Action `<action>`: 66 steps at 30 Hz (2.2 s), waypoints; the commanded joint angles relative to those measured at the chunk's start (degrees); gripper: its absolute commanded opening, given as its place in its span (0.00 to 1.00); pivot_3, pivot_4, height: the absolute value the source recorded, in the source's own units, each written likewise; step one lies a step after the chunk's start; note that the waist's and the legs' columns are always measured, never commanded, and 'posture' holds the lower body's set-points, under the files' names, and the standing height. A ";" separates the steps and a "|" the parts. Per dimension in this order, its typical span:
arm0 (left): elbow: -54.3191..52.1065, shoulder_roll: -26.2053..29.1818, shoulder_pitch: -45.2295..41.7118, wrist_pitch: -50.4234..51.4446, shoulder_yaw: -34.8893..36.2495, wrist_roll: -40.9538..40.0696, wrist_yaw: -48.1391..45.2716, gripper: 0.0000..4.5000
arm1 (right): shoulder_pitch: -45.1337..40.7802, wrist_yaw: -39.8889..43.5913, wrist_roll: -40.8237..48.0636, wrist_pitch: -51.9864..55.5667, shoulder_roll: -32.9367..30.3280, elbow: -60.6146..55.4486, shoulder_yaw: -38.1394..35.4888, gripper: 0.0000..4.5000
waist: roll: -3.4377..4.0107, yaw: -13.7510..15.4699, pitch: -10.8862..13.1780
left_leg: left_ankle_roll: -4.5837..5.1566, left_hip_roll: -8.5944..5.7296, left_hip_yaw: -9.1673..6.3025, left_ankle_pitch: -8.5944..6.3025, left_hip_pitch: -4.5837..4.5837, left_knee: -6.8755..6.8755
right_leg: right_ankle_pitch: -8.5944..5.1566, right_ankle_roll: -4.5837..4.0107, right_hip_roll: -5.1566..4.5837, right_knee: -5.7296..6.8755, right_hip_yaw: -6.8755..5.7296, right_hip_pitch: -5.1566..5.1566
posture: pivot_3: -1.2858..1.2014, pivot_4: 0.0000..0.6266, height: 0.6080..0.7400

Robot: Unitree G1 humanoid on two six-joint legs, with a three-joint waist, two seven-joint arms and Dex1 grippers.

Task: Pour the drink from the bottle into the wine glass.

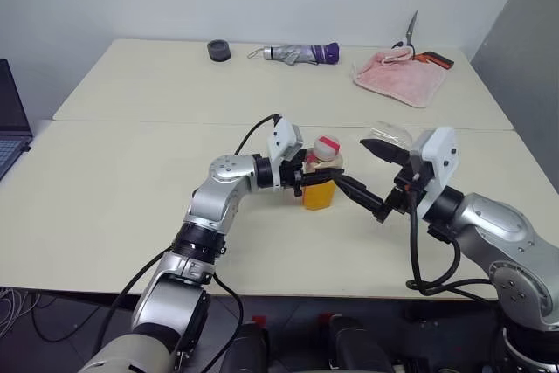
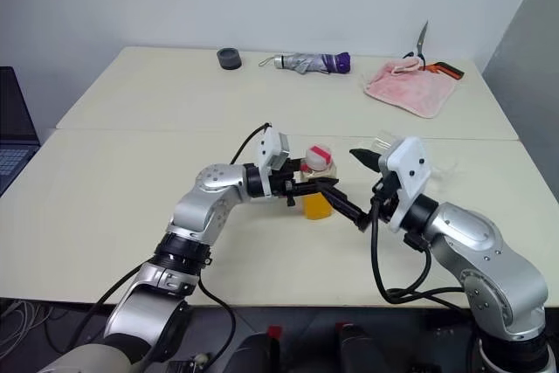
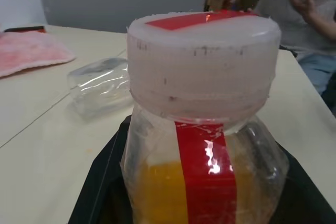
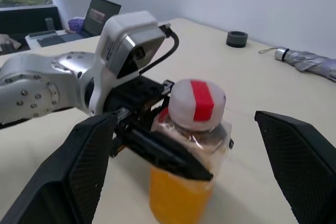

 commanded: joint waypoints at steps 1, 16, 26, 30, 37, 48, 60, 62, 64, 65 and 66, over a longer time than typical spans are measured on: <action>0.62 -0.84 -2.34 -2.86 -0.24 0.13 -1.58 0.42 | -2.95 -3.07 -1.94 0.43 0.89 -0.96 2.61 1.00 | 0.00 0.02 0.00 | 0.00 0.00 0.00 0.00 0.00 0.00 | 0.00 0.00 0.00 0.00 -0.01 0.00 | 0.52 0.24 1.00; 1.02 -1.54 -1.83 -5.73 -0.64 1.80 -2.27 0.42 | -7.16 -3.34 -6.70 -2.42 5.91 6.84 8.93 1.00 | 0.00 0.08 0.00 | 0.01 -0.01 0.00 0.00 -0.03 0.01 | 0.00 0.00 -0.02 -0.03 0.00 -0.01 | 0.52 0.24 1.00; 0.59 -1.35 -1.32 -5.88 -0.61 1.71 -1.91 0.42 | -7.39 -1.09 -6.73 -3.50 7.88 7.76 9.64 0.42 | 0.00 0.08 0.00 | 0.01 0.01 -0.01 0.00 -0.03 0.00 | 0.00 0.00 -0.01 -0.03 -0.01 -0.02 | 0.52 0.24 1.00; -0.06 -1.07 -1.34 -5.41 -0.47 1.24 -2.31 0.42 | -7.61 7.13 -5.55 -6.03 5.01 8.98 11.01 0.42 | 0.00 0.08 0.00 | 0.01 0.00 -0.01 0.00 -0.03 0.00 | 0.00 0.00 -0.01 -0.03 -0.01 -0.02 | 0.52 0.24 1.00; -1.38 0.65 -2.46 -4.12 -0.48 -0.10 -7.23 0.42 | -20.85 39.52 -10.10 -19.02 -8.53 30.06 16.14 0.42 | 0.10 -0.13 0.09 | 0.03 0.03 0.07 -0.01 0.04 0.00 | 0.01 0.00 0.05 -0.06 0.00 -0.01 | 0.52 0.24 1.00; 0.26 -0.36 -2.41 -4.40 1.02 0.70 -1.98 0.42 | -10.86 26.13 -2.99 -12.41 -5.20 17.36 2.33 0.87 | 0.13 0.44 0.14 | 0.04 0.06 -0.05 -0.02 -0.19 0.00 | 0.00 -0.02 -0.23 -0.17 -0.06 -0.04 | 0.52 0.24 1.00; 8.49 -2.73 -7.04 -7.69 0.76 2.69 -0.31 0.42 | -0.47 -12.06 -20.95 -4.87 12.14 -2.06 12.48 1.00 | 0.14 0.03 0.14 | 0.01 0.02 0.01 0.00 -0.03 0.03 | -0.05 0.07 0.02 0.10 0.03 -0.08 | 0.52 0.24 1.00; 9.70 -3.19 -7.73 -8.34 0.66 2.96 -0.80 0.42 | -0.20 -14.85 -23.90 -5.30 14.17 -1.01 14.25 1.00 | 0.14 0.07 0.14 | 0.01 0.00 0.01 0.00 -0.05 0.03 | -0.03 0.04 0.01 0.09 0.03 -0.08 | 0.52 0.24 1.00; 10.67 -3.44 -8.22 -9.32 0.45 3.42 -1.25 0.42 | -0.18 -16.52 -25.15 -5.65 15.98 -0.26 14.67 1.00 | 0.14 0.08 0.14 | 0.01 -0.01 0.04 0.00 -0.06 0.03 | -0.02 0.02 -0.01 0.07 0.05 -0.09 | 0.52 0.24 1.00; 11.05 -3.51 -8.39 -9.69 0.40 3.58 -1.38 0.42 | -0.26 -16.95 -25.53 -5.78 16.54 -0.04 14.63 1.00 | 0.14 0.08 0.14 | 0.01 -0.01 0.03 0.00 -0.07 0.03 | -0.02 0.02 -0.01 0.04 0.03 -0.09 | 0.52 0.24 1.00; 11.47 -3.62 -8.59 -10.00 0.41 3.70 -1.40 0.42 | -0.41 -17.15 -25.61 -5.91 17.26 0.25 14.54 1.00 | 0.14 0.08 0.14 | 0.01 -0.01 0.02 0.00 -0.08 0.03 | -0.02 0.02 -0.01 0.04 0.02 -0.09 | 0.52 0.24 1.00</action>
